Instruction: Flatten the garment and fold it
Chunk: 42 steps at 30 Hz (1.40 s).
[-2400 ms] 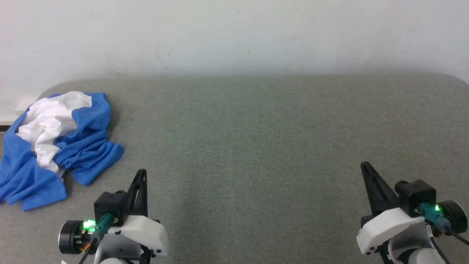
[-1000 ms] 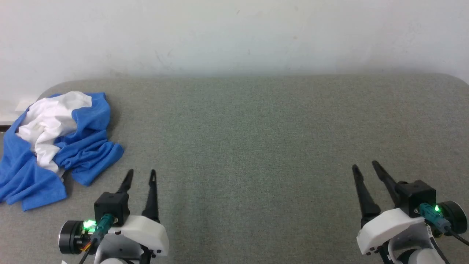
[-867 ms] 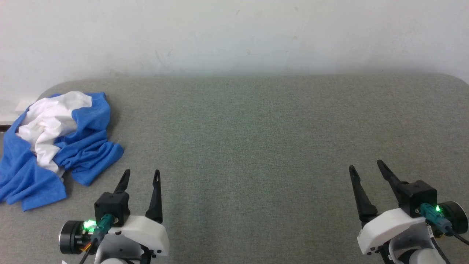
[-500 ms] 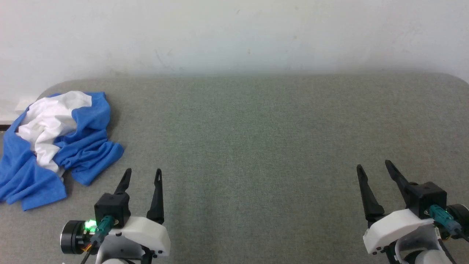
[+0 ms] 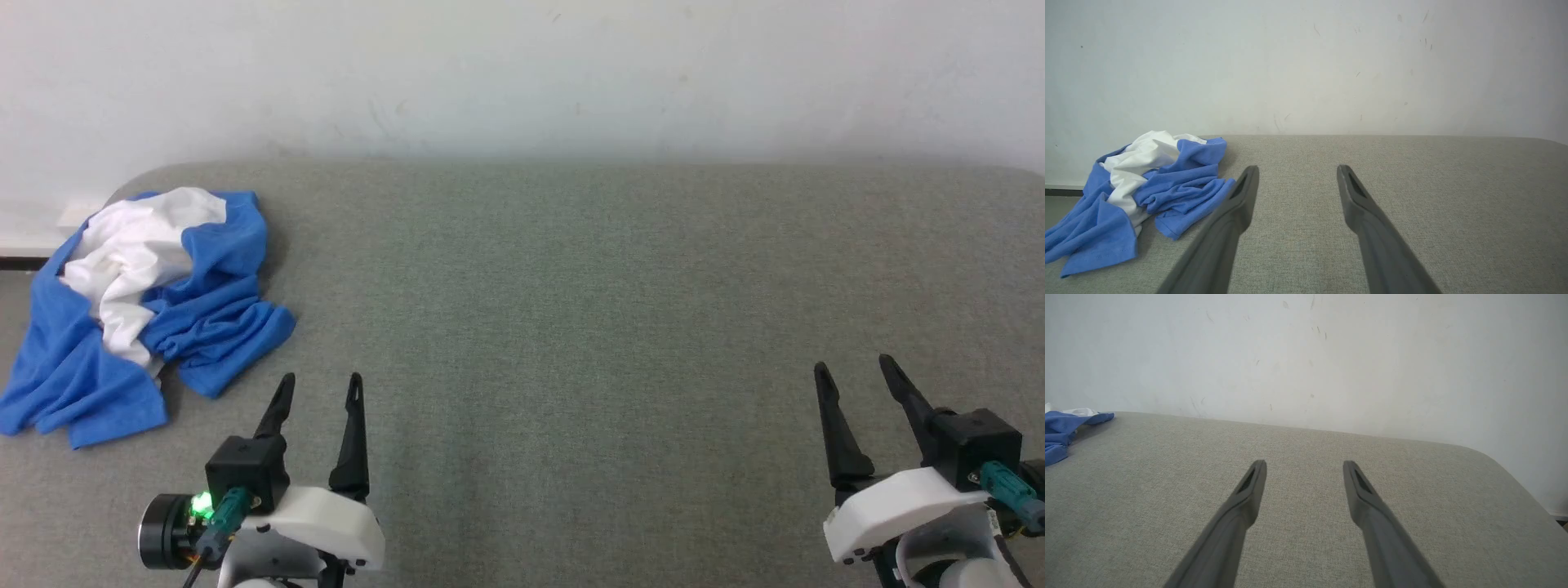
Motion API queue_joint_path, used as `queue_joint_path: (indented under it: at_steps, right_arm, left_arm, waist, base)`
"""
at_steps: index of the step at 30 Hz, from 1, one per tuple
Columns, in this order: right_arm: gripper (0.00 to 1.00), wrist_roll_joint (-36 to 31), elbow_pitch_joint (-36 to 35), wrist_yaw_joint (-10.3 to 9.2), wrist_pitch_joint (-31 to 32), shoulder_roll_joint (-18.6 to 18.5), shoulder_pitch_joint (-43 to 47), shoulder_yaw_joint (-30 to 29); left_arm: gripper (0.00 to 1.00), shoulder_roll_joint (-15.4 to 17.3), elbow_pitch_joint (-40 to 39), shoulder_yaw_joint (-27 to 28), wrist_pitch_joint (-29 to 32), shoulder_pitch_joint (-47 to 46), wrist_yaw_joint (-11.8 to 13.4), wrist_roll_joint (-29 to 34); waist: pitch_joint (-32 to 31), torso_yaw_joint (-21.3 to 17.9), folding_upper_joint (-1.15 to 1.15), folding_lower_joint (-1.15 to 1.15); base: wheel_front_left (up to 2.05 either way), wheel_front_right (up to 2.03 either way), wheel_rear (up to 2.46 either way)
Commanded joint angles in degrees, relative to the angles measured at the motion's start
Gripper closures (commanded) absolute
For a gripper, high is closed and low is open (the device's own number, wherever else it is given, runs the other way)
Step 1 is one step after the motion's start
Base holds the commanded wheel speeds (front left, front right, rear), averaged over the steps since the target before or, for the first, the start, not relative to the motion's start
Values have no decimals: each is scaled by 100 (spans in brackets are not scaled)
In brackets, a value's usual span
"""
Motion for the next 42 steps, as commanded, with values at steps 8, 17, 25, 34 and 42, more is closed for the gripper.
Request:
queue_joint_path:
  at_steps: [8,17,25,34,42]
  right_arm:
    - [0,80,25,-3,-126,10,61,-92]
    - [0,78,24,-4,-233,12,84,-111]
    - [0,36,82,-5,-329,14,37,-37]
    - [0,45,195,-6,-437,16,-21,103]
    - [0,42,293,-7,-522,18,-12,253]
  left_arm:
    - [0,-9,-95,-46,-128,160,77,-144]
    - [0,-11,-165,-80,-235,221,123,-270]
    - [0,-13,-221,-122,-331,293,167,-407]
    - [0,-15,-214,-128,-439,357,188,-468]
    - [0,-17,-205,-138,-535,448,203,-547]
  waist:
    - [29,243,0,0]
    - [62,525,0,0]
    - [89,772,0,0]
    - [61,1073,0,0]
    - [56,1366,0,0]
  base:
    - [0,0,0]
    - [0,0,0]
    - [0,0,0]
    - [0,0,0]
    - [0,0,0]
